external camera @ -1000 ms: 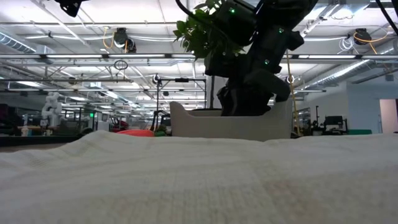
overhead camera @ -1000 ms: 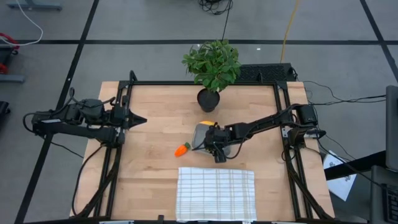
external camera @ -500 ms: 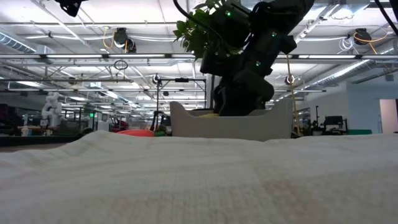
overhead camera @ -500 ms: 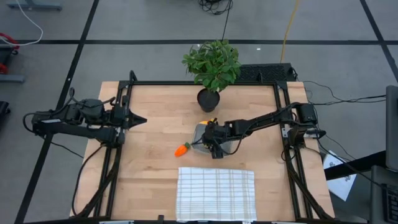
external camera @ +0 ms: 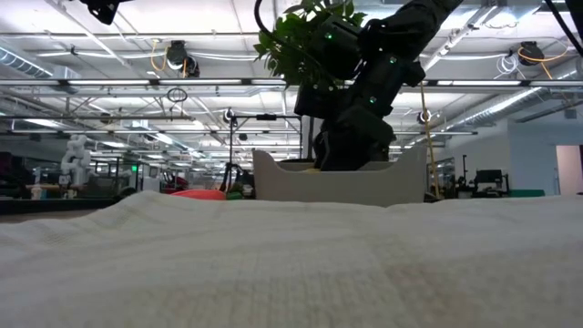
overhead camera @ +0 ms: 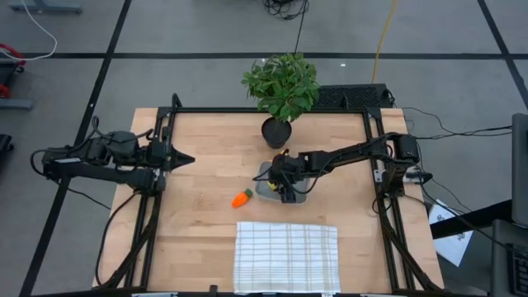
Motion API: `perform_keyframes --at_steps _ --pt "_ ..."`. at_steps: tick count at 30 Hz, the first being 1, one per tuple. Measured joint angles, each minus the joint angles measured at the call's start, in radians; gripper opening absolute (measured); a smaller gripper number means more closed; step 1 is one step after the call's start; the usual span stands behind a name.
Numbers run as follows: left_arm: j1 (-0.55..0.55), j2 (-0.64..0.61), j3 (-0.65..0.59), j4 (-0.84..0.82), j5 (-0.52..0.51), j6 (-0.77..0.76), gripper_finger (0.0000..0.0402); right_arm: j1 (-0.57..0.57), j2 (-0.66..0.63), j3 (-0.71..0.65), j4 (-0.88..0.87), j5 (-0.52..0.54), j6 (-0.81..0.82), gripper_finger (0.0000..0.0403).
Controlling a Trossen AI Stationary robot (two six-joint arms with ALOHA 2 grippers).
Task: Pick and placing Produce into tupperware
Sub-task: Put the yellow lemon into the gray bin
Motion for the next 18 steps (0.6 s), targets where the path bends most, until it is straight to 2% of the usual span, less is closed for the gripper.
perform_keyframes --at_steps 18 --pt "0.000 0.000 0.000 -0.002 0.000 0.001 0.0024 -0.006 0.003 0.000 -0.063 -0.076 -0.011 0.0201"
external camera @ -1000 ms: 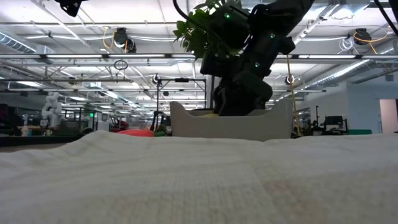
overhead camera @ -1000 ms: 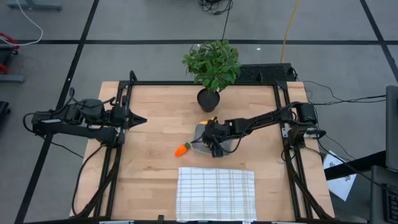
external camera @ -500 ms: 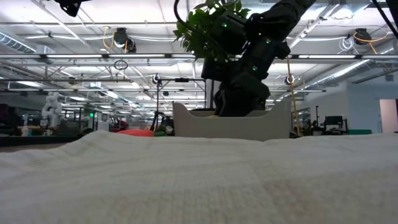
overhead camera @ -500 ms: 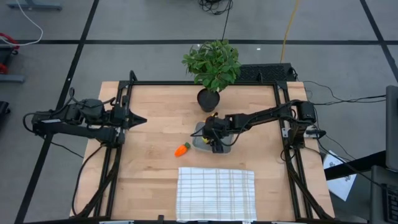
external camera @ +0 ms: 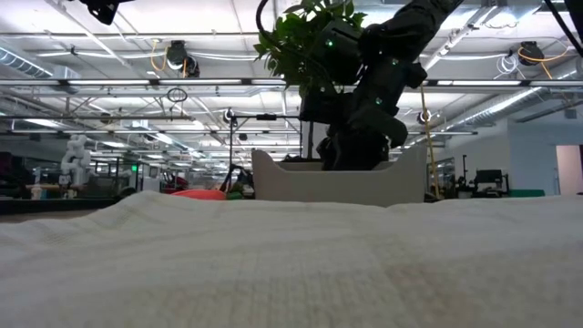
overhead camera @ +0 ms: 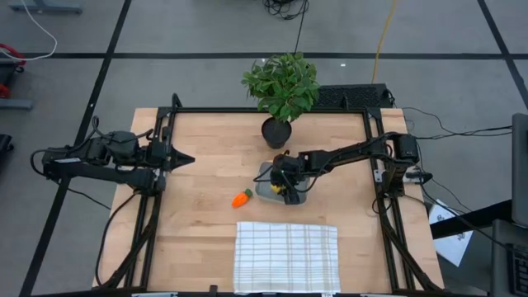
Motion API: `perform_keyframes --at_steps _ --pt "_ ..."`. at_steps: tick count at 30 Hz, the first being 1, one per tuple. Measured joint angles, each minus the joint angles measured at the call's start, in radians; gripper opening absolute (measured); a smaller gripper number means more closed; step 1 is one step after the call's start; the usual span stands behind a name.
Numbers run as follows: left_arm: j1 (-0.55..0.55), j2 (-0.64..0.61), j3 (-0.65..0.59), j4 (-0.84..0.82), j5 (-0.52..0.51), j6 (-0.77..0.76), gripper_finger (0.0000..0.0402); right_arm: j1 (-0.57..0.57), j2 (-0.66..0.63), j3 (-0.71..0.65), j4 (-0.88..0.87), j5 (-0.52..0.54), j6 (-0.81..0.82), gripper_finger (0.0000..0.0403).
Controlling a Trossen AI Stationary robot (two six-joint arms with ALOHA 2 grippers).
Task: Pick and placing Produce into tupperware
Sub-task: Put the yellow lemon into the gray bin
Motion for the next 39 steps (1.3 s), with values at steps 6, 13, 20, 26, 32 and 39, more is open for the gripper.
perform_keyframes --at_steps 6,13,20,26,32,39 --pt "0.000 0.000 0.000 -0.004 0.000 0.000 0.0024 0.000 0.000 0.000 0.004 -0.002 -0.020 0.0201" --pt "0.000 0.000 0.000 -0.008 0.000 0.000 0.0024 0.000 0.001 0.000 0.011 -0.002 -0.022 0.0201" --pt "0.000 0.000 0.000 -0.008 0.000 -0.002 0.0024 -0.001 0.002 0.012 -0.013 -0.004 -0.022 0.0201" --pt "0.000 0.000 0.000 -0.008 0.000 -0.002 0.0024 -0.001 0.002 0.083 -0.064 -0.004 -0.022 0.0201" --pt "0.000 0.000 0.000 -0.008 0.001 -0.002 0.0024 -0.009 0.002 0.103 -0.068 -0.004 -0.022 0.0201" --pt "0.000 0.000 0.000 -0.007 0.001 0.003 0.0024 -0.020 0.055 0.111 -0.033 -0.004 -0.019 0.0201"
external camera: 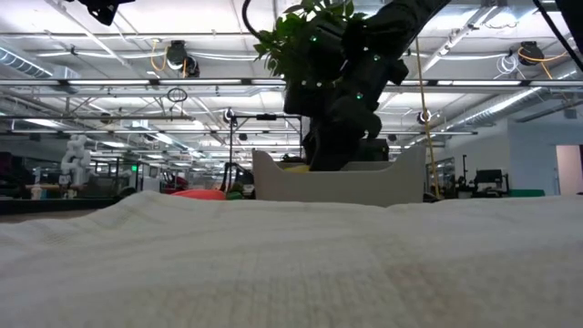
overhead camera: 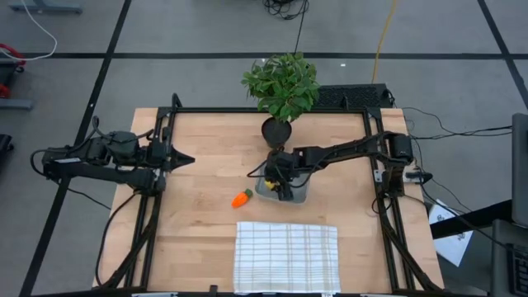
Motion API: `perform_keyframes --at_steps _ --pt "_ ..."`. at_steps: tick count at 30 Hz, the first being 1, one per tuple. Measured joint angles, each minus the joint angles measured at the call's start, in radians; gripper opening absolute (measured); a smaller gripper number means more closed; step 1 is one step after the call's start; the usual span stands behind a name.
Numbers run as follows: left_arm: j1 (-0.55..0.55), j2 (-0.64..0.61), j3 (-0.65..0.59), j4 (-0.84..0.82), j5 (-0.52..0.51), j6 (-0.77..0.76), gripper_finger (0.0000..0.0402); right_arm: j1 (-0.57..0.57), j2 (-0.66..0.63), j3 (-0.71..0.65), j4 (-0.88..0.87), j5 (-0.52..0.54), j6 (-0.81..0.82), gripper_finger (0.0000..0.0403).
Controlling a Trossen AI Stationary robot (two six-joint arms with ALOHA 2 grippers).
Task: Pick and placing Produce into tupperware
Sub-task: Put the yellow lemon into the gray bin
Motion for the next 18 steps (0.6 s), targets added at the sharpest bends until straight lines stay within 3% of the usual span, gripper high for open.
perform_keyframes --at_steps 18 --pt "0.000 0.000 0.000 -0.005 0.000 -0.002 0.0024 0.001 0.050 0.052 -0.027 -0.027 -0.019 0.0201"
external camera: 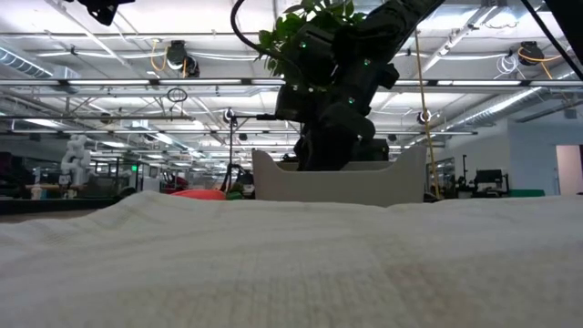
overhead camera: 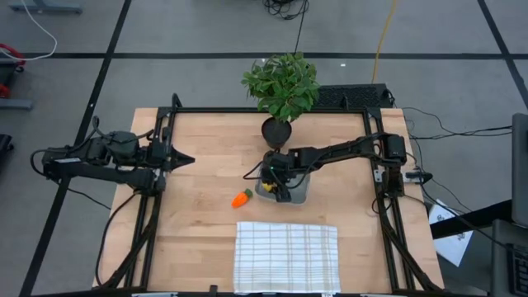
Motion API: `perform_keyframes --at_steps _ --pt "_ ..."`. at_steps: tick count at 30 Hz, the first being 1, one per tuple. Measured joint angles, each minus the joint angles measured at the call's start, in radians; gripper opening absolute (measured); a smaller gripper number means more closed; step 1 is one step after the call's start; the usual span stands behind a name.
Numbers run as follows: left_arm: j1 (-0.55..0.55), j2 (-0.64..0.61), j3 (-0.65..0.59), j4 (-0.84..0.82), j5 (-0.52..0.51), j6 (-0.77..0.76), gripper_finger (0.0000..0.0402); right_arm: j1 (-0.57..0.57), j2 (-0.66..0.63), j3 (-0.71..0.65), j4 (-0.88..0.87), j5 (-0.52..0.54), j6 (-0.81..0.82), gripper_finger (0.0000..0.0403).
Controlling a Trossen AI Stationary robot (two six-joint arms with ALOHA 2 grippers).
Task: Pick and placing Produce into tupperware
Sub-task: Put the yellow lemon into the gray bin
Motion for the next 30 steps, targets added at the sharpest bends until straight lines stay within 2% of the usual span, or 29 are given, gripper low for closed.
perform_keyframes --at_steps 30 --pt "0.000 0.000 0.000 -0.004 0.001 -0.011 0.0024 0.001 0.038 0.001 0.017 -0.019 0.019 0.0201"
